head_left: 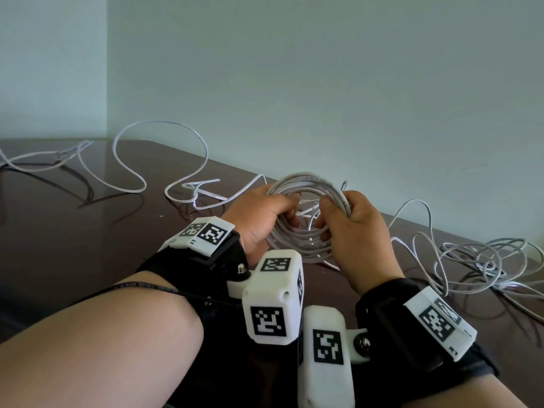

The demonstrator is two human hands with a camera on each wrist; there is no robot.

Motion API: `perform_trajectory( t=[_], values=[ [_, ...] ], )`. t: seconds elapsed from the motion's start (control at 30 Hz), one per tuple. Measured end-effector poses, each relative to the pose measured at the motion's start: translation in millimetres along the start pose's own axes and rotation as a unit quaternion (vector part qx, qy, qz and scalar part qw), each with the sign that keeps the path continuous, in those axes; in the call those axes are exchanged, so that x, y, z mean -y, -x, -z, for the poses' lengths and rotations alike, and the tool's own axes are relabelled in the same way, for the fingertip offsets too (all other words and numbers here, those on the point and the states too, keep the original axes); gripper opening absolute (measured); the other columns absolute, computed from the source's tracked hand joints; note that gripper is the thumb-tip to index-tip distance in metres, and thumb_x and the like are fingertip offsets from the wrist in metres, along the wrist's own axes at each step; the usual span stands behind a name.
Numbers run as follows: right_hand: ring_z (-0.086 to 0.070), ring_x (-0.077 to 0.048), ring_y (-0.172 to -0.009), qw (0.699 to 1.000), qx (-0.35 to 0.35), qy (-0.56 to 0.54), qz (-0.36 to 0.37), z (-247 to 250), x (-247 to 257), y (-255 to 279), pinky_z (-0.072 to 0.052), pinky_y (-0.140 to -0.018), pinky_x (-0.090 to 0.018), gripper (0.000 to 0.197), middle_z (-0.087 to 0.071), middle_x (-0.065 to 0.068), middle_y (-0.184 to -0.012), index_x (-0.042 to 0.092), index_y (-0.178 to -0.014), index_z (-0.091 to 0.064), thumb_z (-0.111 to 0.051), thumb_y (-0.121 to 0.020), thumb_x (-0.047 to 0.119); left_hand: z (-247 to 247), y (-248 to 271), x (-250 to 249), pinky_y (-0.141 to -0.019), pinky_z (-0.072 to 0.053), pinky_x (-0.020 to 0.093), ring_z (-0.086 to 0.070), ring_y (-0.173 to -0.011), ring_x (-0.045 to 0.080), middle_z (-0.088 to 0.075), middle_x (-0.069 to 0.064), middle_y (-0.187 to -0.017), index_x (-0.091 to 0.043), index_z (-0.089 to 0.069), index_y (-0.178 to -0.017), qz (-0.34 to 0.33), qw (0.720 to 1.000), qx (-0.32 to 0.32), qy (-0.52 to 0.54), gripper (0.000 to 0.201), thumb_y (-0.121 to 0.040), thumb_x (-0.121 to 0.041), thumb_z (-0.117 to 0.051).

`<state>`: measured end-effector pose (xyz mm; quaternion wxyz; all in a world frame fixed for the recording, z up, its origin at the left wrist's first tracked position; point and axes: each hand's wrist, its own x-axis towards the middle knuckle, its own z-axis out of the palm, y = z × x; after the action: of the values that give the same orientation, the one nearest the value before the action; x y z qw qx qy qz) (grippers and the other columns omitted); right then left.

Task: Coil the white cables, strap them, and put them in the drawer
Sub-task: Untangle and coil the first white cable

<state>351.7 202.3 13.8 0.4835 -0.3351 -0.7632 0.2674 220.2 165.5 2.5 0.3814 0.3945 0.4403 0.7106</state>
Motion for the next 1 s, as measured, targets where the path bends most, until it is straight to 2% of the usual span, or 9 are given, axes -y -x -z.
perform_trajectory(
  t=[0.2,0.3,0.4,0.47,0.53,0.63,0.77,0.9,1.0],
  values=[
    [-0.048,-0.012,-0.069,0.997,-0.004,0.074,0.027,0.9,-3.6,-4.9,-0.030,-0.052,-0.011,0.023,-0.056,-0.004,-0.086,0.027,-0.069,-0.047,-0.054,-0.090,0.027,-2.9,0.4,2.7,-0.060,-0.046,0.032,-0.044,-0.038,0.009,-0.043,-0.005,-0.043,-0.010,-0.057,-0.079,-0.059,0.998,-0.021,0.025,0.013,-0.090,-0.002,-0.056],
    [-0.050,-0.004,-0.068,0.997,0.031,0.069,0.011,1.5,-3.7,-3.8,-0.034,-0.053,-0.012,0.007,-0.055,0.008,-0.077,0.024,-0.087,-0.049,-0.053,-0.093,0.026,-2.9,2.7,-0.2,-0.056,-0.041,0.031,-0.044,-0.039,0.005,-0.050,-0.009,-0.045,-0.011,-0.059,-0.080,-0.093,0.995,-0.033,-0.012,0.015,-0.086,0.002,-0.058],
    [-0.055,0.004,-0.067,0.995,0.058,0.079,0.033,2.9,-4.9,-2.5,-0.039,-0.055,-0.006,0.014,-0.057,0.013,-0.076,0.026,-0.102,-0.049,-0.057,-0.090,0.025,-0.9,4.2,-1.6,-0.054,-0.041,0.029,-0.049,-0.048,0.010,-0.056,-0.007,-0.054,-0.013,-0.064,-0.080,-0.117,0.989,-0.053,-0.066,0.009,-0.078,-0.005,-0.067],
    [-0.053,0.011,-0.064,0.992,0.059,0.102,0.047,4.5,-3.3,-1.9,-0.037,-0.055,-0.002,0.012,-0.057,0.015,-0.072,0.029,-0.093,-0.053,-0.061,-0.086,0.023,0.2,4.4,-1.2,-0.057,-0.041,0.032,-0.050,-0.054,0.015,-0.058,-0.002,-0.060,-0.012,-0.065,-0.081,-0.127,0.984,-0.065,-0.105,0.013,-0.068,-0.014,-0.065],
    [-0.053,0.007,-0.063,0.991,0.044,0.117,0.052,5.6,-2.1,-0.8,-0.037,-0.055,-0.002,0.014,-0.058,0.014,-0.070,0.030,-0.086,-0.054,-0.065,-0.082,0.023,-0.7,4.8,-0.7,-0.061,-0.041,0.037,-0.050,-0.060,0.019,-0.058,0.004,-0.067,-0.013,-0.065,-0.083,-0.131,0.980,-0.065,-0.135,0.016,-0.068,-0.017,-0.063],
    [-0.058,0.001,-0.066,0.994,0.023,0.087,0.053,5.4,-1.7,0.4,-0.040,-0.055,-0.004,0.026,-0.063,0.010,-0.075,0.028,-0.098,-0.054,-0.068,-0.078,0.021,-0.5,5.2,-1.0,-0.062,-0.042,0.039,-0.050,-0.061,0.021,-0.058,0.007,-0.070,-0.018,-0.063,-0.083,-0.127,0.976,-0.055,-0.168,0.017,-0.067,-0.021,-0.062],
    [-0.054,0.004,-0.057,0.996,0.041,0.068,0.039,4.1,-3.2,-0.1,-0.038,-0.050,-0.006,0.018,-0.062,0.009,-0.069,0.020,-0.094,-0.061,-0.067,-0.077,0.014,1.5,3.5,0.4,-0.064,-0.044,0.038,-0.049,-0.058,0.018,-0.057,0.003,-0.068,-0.021,-0.062,-0.081,-0.125,0.972,-0.034,-0.195,0.014,-0.082,-0.007,-0.063],
    [-0.054,0.001,-0.047,0.999,0.036,-0.012,0.003,5.9,-2.1,-0.4,-0.043,-0.049,-0.016,0.014,-0.064,0.007,-0.054,0.019,-0.074,-0.064,-0.065,-0.077,0.006,1.8,1.7,0.5,-0.063,-0.047,0.031,-0.053,-0.053,0.013,-0.059,-0.009,-0.057,-0.021,-0.063,-0.082,-0.120,0.972,0.000,-0.202,0.014,-0.081,-0.008,-0.065],
    [-0.058,-0.004,-0.053,0.998,0.041,-0.045,-0.005,5.3,1.0,1.2,-0.047,-0.054,-0.020,0.020,-0.065,0.008,-0.055,0.021,-0.071,-0.065,-0.058,-0.077,0.003,1.2,-1.2,3.8,-0.071,-0.051,0.034,-0.062,-0.068,0.015,-0.067,-0.006,-0.075,-0.022,-0.064,-0.103,-0.102,0.977,0.007,-0.187,0.034,-0.070,-0.015,-0.069]
  ],
)
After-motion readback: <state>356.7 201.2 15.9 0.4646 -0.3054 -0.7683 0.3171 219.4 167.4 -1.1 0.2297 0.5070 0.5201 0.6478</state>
